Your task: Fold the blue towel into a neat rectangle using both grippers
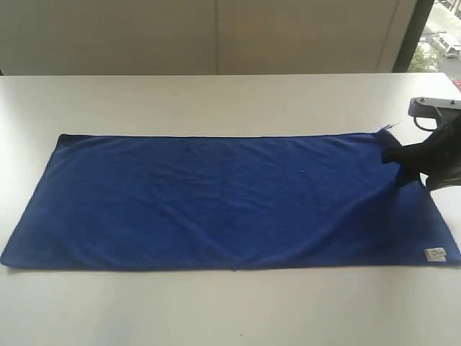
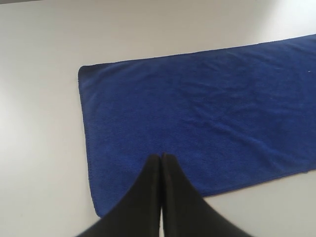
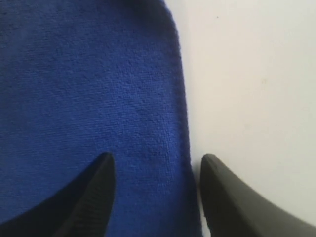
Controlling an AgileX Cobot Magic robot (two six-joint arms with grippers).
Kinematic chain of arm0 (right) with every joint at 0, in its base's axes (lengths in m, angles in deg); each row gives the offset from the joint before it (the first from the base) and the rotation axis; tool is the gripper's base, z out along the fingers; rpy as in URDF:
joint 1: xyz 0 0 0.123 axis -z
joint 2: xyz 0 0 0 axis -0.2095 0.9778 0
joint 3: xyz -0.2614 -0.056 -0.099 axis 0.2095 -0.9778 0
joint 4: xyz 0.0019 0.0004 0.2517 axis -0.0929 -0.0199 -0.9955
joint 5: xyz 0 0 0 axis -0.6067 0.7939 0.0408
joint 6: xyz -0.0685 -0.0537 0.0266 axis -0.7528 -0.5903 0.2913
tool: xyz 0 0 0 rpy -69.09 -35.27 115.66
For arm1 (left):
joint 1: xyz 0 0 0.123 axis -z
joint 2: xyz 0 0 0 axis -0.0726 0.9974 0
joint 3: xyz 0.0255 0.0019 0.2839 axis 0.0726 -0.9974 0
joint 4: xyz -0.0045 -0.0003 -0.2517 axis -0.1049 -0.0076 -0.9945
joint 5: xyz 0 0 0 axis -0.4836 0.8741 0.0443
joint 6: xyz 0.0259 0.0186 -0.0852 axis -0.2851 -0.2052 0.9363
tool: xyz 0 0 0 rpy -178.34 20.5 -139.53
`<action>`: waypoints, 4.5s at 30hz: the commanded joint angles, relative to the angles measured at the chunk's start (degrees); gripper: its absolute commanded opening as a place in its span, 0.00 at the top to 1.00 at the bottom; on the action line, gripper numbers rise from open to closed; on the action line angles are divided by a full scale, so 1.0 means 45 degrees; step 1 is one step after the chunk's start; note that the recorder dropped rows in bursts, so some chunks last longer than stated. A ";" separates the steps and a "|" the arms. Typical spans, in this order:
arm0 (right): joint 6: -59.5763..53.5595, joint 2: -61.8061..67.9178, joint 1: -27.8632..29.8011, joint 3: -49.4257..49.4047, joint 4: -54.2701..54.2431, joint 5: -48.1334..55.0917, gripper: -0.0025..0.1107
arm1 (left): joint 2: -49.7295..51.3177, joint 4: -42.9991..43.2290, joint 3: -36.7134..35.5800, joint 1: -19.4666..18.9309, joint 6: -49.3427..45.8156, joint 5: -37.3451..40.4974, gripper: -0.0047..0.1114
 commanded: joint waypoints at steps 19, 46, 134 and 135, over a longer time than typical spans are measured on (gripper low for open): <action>0.0680 -0.0909 0.1502 0.0224 0.1600 0.1395 0.98 | -0.0106 -0.0114 -0.0044 -0.0002 0.0001 0.0004 0.96; 0.0508 -0.3175 0.1009 0.3062 -0.0213 0.2639 0.98 | -0.0106 -0.0114 -0.0044 -0.0002 0.0001 0.0004 0.96; 0.1252 -0.1659 -1.0796 0.7332 0.1141 0.0418 0.98 | -0.0106 -0.0114 -0.0044 -0.0002 0.0001 0.0004 0.96; 0.1252 -0.1555 -1.0921 0.7332 0.1141 0.0364 0.98 | -0.0106 -0.0114 -0.0044 -0.0002 0.0001 0.0004 0.96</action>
